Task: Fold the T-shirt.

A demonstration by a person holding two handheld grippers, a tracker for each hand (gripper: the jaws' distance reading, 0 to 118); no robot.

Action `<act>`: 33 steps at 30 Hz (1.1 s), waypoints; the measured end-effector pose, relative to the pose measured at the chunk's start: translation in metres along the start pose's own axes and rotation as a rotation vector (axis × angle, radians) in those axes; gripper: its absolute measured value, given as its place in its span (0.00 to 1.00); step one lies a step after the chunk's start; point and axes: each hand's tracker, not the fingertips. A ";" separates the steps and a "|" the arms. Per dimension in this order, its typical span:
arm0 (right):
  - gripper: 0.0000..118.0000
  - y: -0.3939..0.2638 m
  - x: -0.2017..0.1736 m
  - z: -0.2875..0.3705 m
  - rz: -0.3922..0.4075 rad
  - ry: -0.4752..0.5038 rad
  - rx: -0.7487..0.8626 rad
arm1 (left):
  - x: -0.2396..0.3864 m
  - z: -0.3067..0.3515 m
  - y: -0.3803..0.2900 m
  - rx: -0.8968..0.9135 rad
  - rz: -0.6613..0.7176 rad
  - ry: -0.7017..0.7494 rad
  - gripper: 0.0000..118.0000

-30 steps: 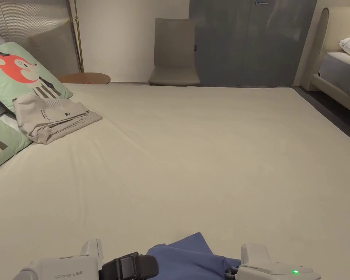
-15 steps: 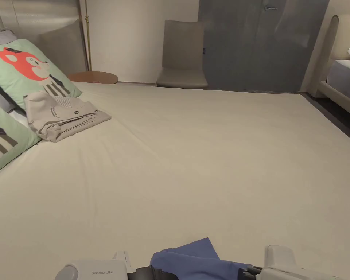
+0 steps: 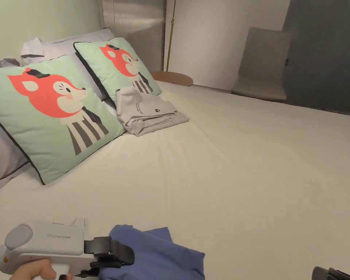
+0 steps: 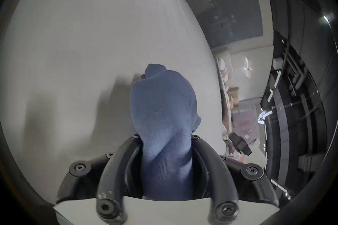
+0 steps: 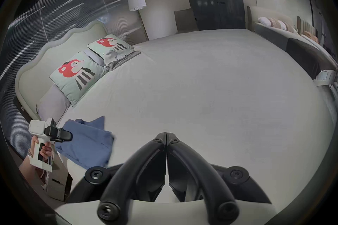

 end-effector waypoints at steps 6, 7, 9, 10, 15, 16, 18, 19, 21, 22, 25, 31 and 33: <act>0.00 0.000 -0.014 -0.010 0.008 0.007 -0.021 | -0.043 0.058 0.024 0.099 0.076 0.112 0.21; 0.00 0.000 -0.016 -0.010 0.009 0.008 -0.022 | -0.049 0.063 0.026 0.113 0.097 0.120 0.21; 0.00 0.001 -0.015 -0.010 0.016 0.002 -0.024 | -0.055 0.068 0.029 0.134 0.111 0.119 0.21; 0.00 0.001 -0.015 -0.010 0.019 -0.002 -0.024 | -0.056 0.068 0.028 0.145 0.120 0.119 0.21; 0.00 0.002 -0.009 -0.003 0.021 -0.015 -0.014 | -0.039 0.062 0.023 0.160 0.057 0.225 0.47; 0.00 0.003 -0.007 -0.001 0.024 -0.020 -0.011 | -0.032 0.063 0.022 0.181 0.004 0.307 0.62; 0.00 0.003 -0.003 0.004 0.023 -0.025 -0.002 | -0.011 0.064 0.016 0.258 -0.129 0.493 0.92; 0.00 0.003 0.000 0.007 0.019 -0.025 0.001 | 0.000 0.065 0.012 0.303 -0.196 0.554 0.94; 0.00 0.002 0.005 0.011 0.018 -0.032 0.014 | 0.024 0.072 0.002 0.387 -0.308 0.622 0.93; 0.00 0.002 0.007 0.013 0.023 -0.039 0.019 | 0.036 0.074 -0.003 0.408 -0.326 0.615 0.93; 0.00 0.000 0.014 0.019 0.027 -0.049 0.031 | 0.066 0.076 -0.020 0.404 -0.330 0.496 0.89; 0.00 -0.003 0.029 0.032 -0.005 -0.070 0.058 | 0.124 0.020 -0.067 0.299 -0.377 0.363 0.06; 0.00 -0.001 0.032 0.040 0.003 -0.093 0.077 | 0.142 -0.005 -0.081 0.294 -0.472 0.376 0.01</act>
